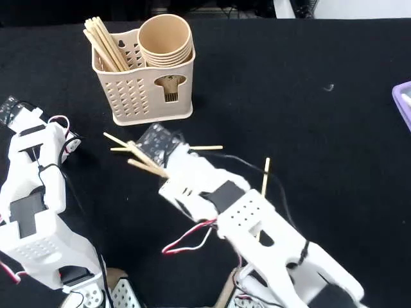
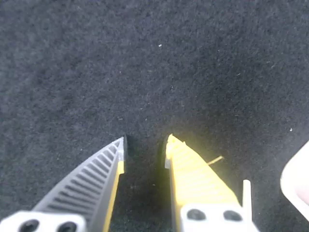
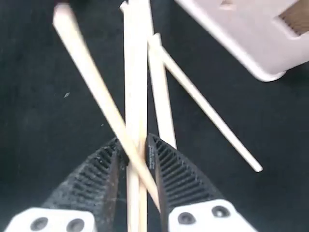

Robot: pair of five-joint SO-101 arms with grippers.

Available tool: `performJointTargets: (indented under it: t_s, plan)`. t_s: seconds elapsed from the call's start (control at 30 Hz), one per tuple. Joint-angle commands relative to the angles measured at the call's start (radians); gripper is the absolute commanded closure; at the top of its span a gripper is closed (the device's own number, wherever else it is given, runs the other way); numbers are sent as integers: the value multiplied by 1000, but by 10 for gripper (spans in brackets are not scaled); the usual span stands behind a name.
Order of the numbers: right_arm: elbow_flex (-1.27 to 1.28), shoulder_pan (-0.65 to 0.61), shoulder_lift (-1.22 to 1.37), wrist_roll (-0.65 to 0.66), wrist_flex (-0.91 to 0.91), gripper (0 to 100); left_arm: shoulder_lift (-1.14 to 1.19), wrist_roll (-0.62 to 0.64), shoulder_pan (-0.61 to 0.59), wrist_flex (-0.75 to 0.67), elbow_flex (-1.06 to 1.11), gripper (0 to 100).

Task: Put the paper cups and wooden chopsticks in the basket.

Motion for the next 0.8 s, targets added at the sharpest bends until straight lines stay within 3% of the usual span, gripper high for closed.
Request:
performJointTargets:
  t_s: [0.0, 0.53, 0.77]
  plan:
    - [-111, 20, -51, 34, -5, 988, -3, 11, 18, -17, -10, 848]
    - [-843, 20, 354, 32, 3, 988, -2, 11, 18, -12, -8, 848]
    - [-1144, 21, 489, -112, -6, 988, -2, 11, 18, -11, -8, 848]
